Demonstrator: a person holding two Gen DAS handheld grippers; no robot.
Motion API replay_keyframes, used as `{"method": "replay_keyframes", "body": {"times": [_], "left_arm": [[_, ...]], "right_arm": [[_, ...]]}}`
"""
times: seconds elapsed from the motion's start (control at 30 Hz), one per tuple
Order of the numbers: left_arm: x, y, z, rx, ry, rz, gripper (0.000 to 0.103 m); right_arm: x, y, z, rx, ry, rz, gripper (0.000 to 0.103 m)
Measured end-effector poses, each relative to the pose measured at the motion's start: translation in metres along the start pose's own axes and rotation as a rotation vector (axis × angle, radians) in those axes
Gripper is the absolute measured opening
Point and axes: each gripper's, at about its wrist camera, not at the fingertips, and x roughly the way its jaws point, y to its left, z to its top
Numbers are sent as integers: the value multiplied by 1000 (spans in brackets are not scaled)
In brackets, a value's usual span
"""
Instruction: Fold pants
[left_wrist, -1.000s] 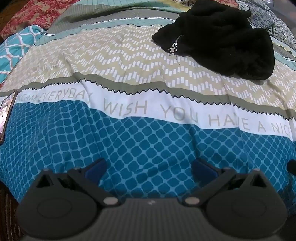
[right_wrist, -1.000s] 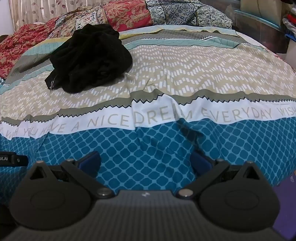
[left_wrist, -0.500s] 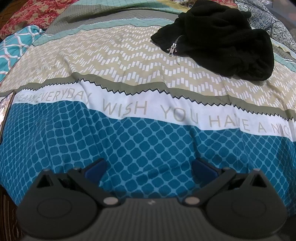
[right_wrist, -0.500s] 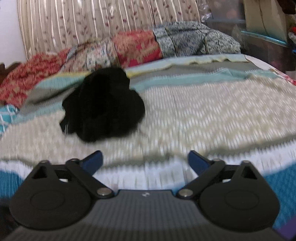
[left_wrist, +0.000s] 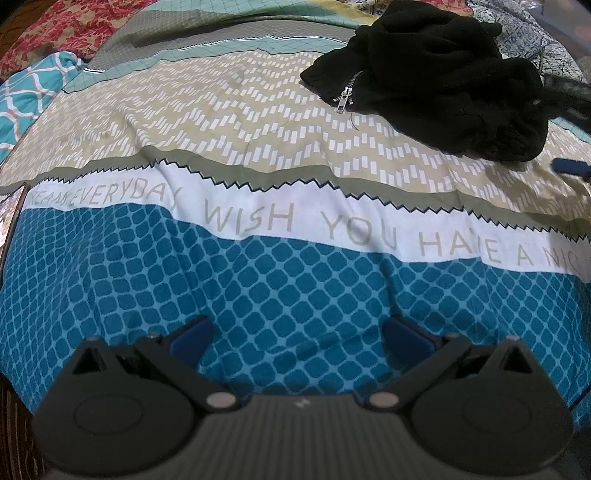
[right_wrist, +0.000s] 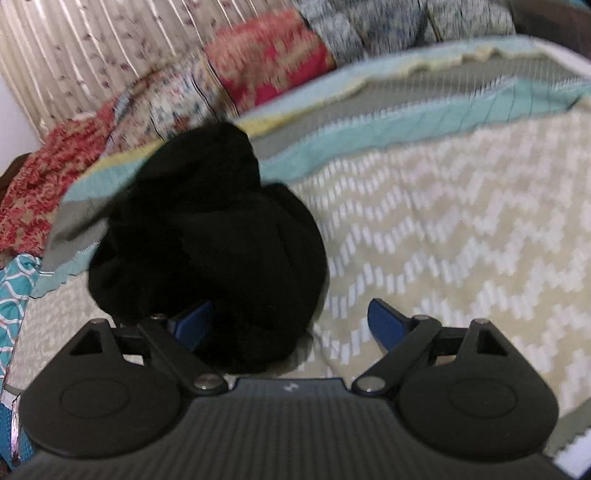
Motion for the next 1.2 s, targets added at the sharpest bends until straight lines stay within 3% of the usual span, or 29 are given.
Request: {"method": "replay_keyframes", "body": {"times": [0.03,0.07,0.13,0.23,0.3,0.33,0.43,0.5,0.6,0.67,0.73,0.8,0.87,1.0,1.03,1.07,1.13,1.2], "left_arm": [[0,0,0,0,0,-1,103],[1,0,1,1,-2,-3,103],[2,1,1,6,-6,-7,103],[0,4,2,28,2,-35,103],[-6,15,8,40,2,-95,102],[-12,24,11,14,-32,-106,94],[-44,64,29,-119,-196,-125,93],[-60,86,46,-191,-264,-173,93],[-69,95,70,-199,-307,-277,92],[-67,92,80,-191,-316,-292,92],[-56,87,90,-176,-301,-292,92],[-44,84,95,-172,-281,-310,92],[-29,81,98,-179,-240,-350,92],[6,64,97,-174,-140,-397,88],[11,57,96,-168,-121,-406,70],[14,54,94,-160,-102,-429,43],[11,48,90,-147,-99,-490,13],[-1,45,84,-117,-144,-481,12]], "right_arm": [[3,1,-1,-4,6,3,75],[3,3,-2,-20,4,11,45],[4,8,-1,-55,32,66,20],[-12,27,-4,-164,4,85,13],[-25,43,-10,-237,-1,124,13],[-34,50,-12,-250,7,163,12],[-56,70,-25,-276,38,285,12],[-71,85,-42,-295,76,390,12],[-79,101,-67,-295,160,514,13],[-84,108,-89,-328,256,597,21],[-91,104,-98,-399,304,597,29],[-103,82,-91,-389,284,582,36],[-118,50,-71,-317,190,544,53],[-118,1,-20,-155,-2,355,85],[-111,-5,-10,-136,-22,338,85],[-101,-7,0,-120,-29,327,85],[-73,3,11,-92,-10,325,85],[-44,18,19,-66,31,348,85]]}}
